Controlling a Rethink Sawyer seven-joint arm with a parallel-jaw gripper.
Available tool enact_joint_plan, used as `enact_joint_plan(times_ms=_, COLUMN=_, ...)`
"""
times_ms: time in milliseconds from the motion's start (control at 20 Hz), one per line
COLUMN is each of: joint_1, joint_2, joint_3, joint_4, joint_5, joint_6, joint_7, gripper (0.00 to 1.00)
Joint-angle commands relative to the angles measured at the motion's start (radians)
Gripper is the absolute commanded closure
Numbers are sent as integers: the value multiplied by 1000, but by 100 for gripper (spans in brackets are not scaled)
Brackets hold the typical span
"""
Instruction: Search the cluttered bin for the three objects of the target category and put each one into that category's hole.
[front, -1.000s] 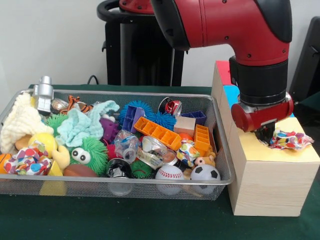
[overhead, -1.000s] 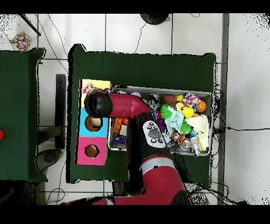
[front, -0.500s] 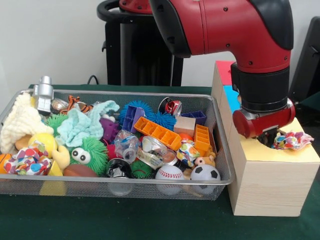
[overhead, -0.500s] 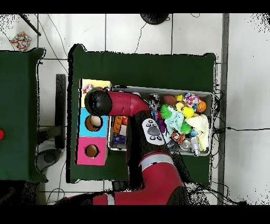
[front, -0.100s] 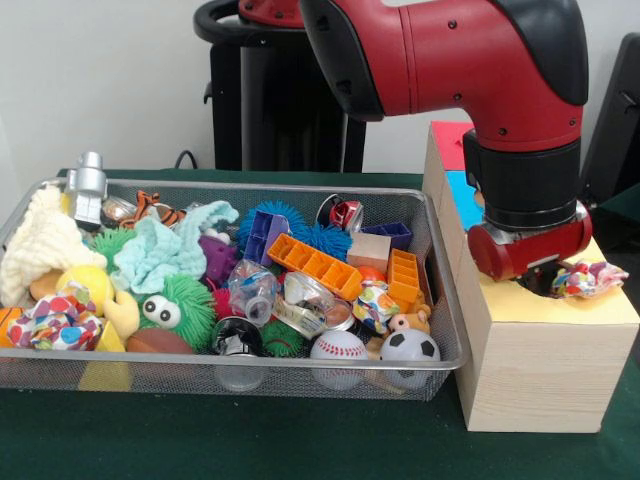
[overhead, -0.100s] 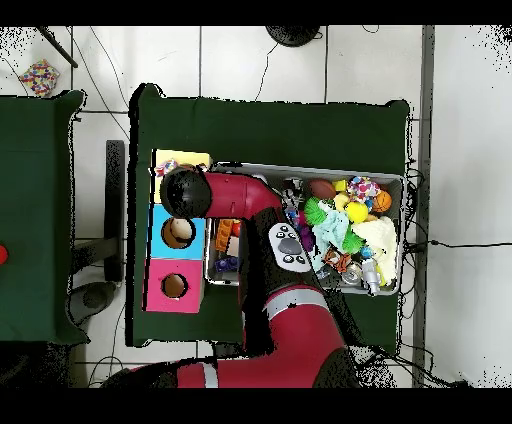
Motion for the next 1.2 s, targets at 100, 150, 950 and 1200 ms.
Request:
enact_joint_plan(times_ms=100, joint_1=-76, joint_2=102, joint_3=-84, joint_4=-24, joint_5=-63, joint_6=82, joint_7=86, gripper=0)
enact_joint_plan(times_ms=150, joint_1=-75, joint_2=102, joint_3=-86, joint_4=-24, joint_5=-62, joint_6=86, joint_7=87, gripper=0)
enact_joint_plan(times_ms=950, joint_1=-64, joint_2=55, joint_3=-93, joint_4=-11, joint_5=-56, joint_6=128, joint_7=97, gripper=0)
enact_joint_plan(times_ms=1200, joint_1=-60, joint_2=-2, joint_3=-91, joint_4=14, joint_5=-36, joint_6=199, joint_7=109, gripper=0)
